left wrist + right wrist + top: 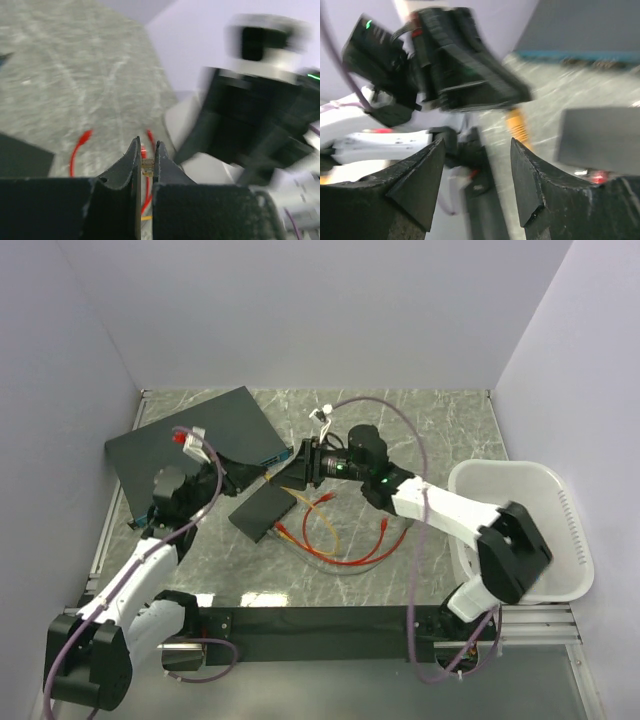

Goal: Insert the plug into the switch port

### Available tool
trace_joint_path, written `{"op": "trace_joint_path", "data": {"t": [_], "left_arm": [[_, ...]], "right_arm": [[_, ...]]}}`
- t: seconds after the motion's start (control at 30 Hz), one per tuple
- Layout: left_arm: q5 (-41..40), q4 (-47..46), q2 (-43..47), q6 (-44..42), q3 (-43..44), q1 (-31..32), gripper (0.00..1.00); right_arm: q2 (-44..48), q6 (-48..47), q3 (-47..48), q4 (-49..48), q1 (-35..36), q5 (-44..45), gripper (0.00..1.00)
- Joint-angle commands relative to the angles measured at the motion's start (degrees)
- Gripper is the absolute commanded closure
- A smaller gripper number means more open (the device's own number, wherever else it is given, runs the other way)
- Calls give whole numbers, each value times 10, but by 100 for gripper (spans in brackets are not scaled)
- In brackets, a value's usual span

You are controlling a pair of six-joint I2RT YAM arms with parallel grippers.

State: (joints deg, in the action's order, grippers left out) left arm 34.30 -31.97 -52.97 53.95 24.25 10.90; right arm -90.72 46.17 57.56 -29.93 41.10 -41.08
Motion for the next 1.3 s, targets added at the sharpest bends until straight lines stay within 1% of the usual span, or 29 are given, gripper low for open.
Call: {"op": "trace_joint_path", "data": {"t": [0.0,0.03,0.13,0.2,0.37,0.63,0.97,1.13,1.27], "left_arm": [[-95,254,-22,-50,83,0,99],[-93,265,-44,-46,91,0,99],[-60,245,-65,-27,99,1,100],[-71,240,-65,-19,101,6,100],[-83,257,-62,-30,112,14,99],[-83,253,-57,-29,108,21,100],[-84,249,-53,-27,108,28,100],[-83,252,-49,-28,111,29,99],[-79,250,-48,-27,111,30,99]], "right_arm": [[76,-216,57,244,23,138,38],[87,-229,59,260,28,157,38],[96,-265,61,295,42,216,40],[92,-267,59,295,43,211,41],[63,-264,67,288,53,211,42],[2,-277,120,295,80,219,46],[-32,-272,148,295,87,220,50],[-40,-281,158,295,88,234,51],[-44,-296,161,319,89,253,53]]}}
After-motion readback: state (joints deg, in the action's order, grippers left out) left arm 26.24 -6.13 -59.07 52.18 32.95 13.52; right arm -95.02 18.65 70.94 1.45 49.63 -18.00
